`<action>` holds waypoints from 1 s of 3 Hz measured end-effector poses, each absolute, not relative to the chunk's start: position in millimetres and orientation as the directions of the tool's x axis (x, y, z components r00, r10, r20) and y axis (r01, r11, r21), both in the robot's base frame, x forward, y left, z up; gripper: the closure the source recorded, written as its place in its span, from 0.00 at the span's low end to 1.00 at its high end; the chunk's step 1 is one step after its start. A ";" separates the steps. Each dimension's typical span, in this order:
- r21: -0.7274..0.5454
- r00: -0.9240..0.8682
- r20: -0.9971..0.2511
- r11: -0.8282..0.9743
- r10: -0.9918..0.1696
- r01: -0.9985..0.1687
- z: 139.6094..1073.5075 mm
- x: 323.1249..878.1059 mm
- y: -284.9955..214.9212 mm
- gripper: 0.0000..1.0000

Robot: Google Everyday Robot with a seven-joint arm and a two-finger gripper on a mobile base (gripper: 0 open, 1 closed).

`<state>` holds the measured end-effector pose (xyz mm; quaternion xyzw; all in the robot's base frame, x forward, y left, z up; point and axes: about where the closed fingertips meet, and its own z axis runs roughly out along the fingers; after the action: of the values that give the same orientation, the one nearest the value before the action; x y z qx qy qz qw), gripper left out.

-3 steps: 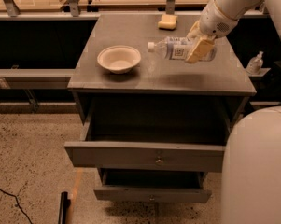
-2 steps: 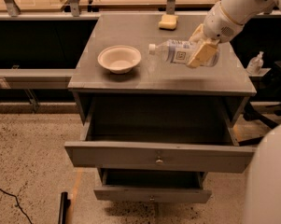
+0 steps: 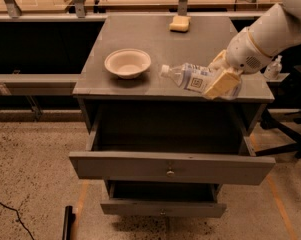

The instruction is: Place blue plastic bottle into top drawer

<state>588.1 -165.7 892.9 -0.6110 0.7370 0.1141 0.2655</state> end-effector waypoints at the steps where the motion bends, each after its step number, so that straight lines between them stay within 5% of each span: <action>1: -0.119 -0.153 -0.543 0.256 -0.826 -0.959 875.8 571.7 -165.9 1.00; 3: -0.143 -0.090 -0.492 0.182 -0.866 -0.973 814.8 552.7 -166.0 1.00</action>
Offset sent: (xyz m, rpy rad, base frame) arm -0.0428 -0.0135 -0.0887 0.0108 0.0881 -0.0386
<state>552.7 -166.0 814.8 -0.6299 0.7299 0.1103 0.2416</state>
